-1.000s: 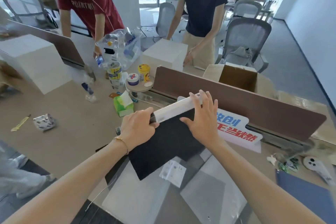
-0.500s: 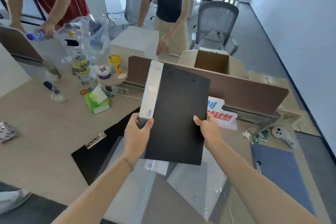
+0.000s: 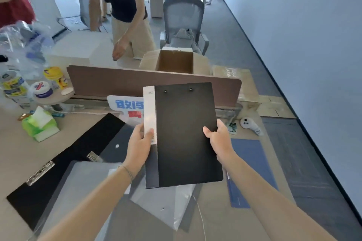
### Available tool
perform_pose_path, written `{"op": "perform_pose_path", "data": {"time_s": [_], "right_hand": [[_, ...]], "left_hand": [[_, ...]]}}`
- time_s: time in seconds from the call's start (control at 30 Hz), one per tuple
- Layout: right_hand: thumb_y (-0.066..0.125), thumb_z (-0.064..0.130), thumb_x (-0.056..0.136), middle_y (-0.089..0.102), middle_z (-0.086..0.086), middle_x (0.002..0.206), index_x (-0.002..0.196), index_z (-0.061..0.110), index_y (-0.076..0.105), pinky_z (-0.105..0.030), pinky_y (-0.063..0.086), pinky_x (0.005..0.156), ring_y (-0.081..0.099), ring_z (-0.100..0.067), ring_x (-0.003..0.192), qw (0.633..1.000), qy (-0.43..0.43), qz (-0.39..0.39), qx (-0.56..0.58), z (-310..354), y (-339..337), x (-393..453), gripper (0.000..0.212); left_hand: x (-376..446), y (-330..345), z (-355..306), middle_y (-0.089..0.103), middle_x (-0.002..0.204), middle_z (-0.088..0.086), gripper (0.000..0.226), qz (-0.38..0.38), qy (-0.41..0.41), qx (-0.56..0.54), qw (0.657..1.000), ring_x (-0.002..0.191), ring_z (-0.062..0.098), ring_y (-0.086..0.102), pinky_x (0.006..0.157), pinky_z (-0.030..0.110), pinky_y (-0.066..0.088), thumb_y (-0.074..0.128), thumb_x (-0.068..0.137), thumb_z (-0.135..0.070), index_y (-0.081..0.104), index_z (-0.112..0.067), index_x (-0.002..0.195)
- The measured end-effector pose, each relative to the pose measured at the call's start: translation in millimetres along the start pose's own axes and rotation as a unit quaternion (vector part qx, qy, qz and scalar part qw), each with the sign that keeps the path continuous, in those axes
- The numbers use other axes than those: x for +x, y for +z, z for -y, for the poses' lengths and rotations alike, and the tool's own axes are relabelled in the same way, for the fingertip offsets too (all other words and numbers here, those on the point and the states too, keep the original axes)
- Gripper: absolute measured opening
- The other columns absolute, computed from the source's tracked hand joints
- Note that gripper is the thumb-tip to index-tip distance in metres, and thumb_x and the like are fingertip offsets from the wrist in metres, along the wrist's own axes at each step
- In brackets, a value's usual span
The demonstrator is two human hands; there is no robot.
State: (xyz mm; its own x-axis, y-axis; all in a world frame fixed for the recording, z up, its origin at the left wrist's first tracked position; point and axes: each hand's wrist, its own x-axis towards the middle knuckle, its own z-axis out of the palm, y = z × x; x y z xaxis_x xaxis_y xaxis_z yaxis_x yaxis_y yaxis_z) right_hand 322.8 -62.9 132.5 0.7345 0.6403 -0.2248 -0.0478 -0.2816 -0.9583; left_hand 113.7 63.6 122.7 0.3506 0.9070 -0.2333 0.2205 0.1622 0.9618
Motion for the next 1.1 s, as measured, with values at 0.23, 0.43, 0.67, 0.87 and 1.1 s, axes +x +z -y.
{"op": "perform_pose_path", "data": {"time_s": [0.23, 0.43, 0.67, 0.87, 1.1], "right_hand": [[0.059, 0.006, 0.095, 0.073, 0.007, 0.112, 0.118, 0.022, 0.067, -0.041, 0.055, 0.096, 0.068, -0.017, 0.106, 0.997, 0.060, -0.054, 0.019, -47, -119, 15, 0.029], [0.061, 0.007, 0.093, 0.074, 0.001, 0.109, 0.112, 0.019, 0.068, -0.047, 0.057, 0.093, 0.070, -0.023, 0.100, 0.990, 0.114, -0.084, 0.021, -94, -200, 36, 0.024], [0.068, 0.007, 0.090, 0.070, -0.003, 0.115, 0.121, 0.014, 0.065, -0.039, 0.056, 0.091, 0.065, -0.022, 0.102, 0.983, 0.145, -0.101, -0.039, -150, -259, 54, 0.032], [0.068, 0.000, 0.090, 0.062, -0.004, 0.117, 0.132, 0.008, 0.057, -0.040, 0.048, 0.097, 0.058, -0.025, 0.109, 0.974, 0.197, -0.094, -0.060, -181, -286, 64, 0.044], [0.055, 0.004, 0.098, 0.057, -0.005, 0.142, 0.146, 0.015, 0.049, -0.047, 0.043, 0.109, 0.051, -0.032, 0.133, 0.968, 0.236, -0.061, -0.057, -202, -287, 74, 0.049]], "left_hand": [[-19, 119, 7, 0.062, 0.125, -0.006, 0.027, 0.063, -0.011, 0.096, 0.993, 0.115, 0.020, 0.060, 0.108, 0.046, 0.048, 0.057, 0.102, -0.027, 0.051, -0.025, 0.128], [-27, 203, 26, 0.063, 0.118, -0.006, 0.028, 0.111, -0.035, 0.125, 0.985, 0.109, 0.018, 0.061, 0.107, 0.046, 0.049, 0.062, 0.100, -0.029, 0.052, -0.026, 0.126], [-33, 273, 62, 0.064, 0.120, 0.004, 0.031, 0.137, -0.118, 0.149, 0.972, 0.103, 0.021, 0.064, 0.076, 0.033, 0.059, 0.062, 0.099, -0.025, 0.052, -0.017, 0.128], [-41, 303, 89, 0.072, 0.116, 0.003, 0.034, 0.149, -0.149, 0.218, 0.953, 0.099, 0.020, 0.068, 0.070, 0.034, 0.061, 0.059, 0.097, -0.010, 0.062, -0.023, 0.128], [-40, 324, 105, 0.073, 0.116, 0.006, 0.033, 0.109, -0.198, 0.212, 0.951, 0.097, 0.022, 0.067, 0.074, 0.039, 0.059, 0.050, 0.095, -0.004, 0.066, -0.022, 0.117]]}}
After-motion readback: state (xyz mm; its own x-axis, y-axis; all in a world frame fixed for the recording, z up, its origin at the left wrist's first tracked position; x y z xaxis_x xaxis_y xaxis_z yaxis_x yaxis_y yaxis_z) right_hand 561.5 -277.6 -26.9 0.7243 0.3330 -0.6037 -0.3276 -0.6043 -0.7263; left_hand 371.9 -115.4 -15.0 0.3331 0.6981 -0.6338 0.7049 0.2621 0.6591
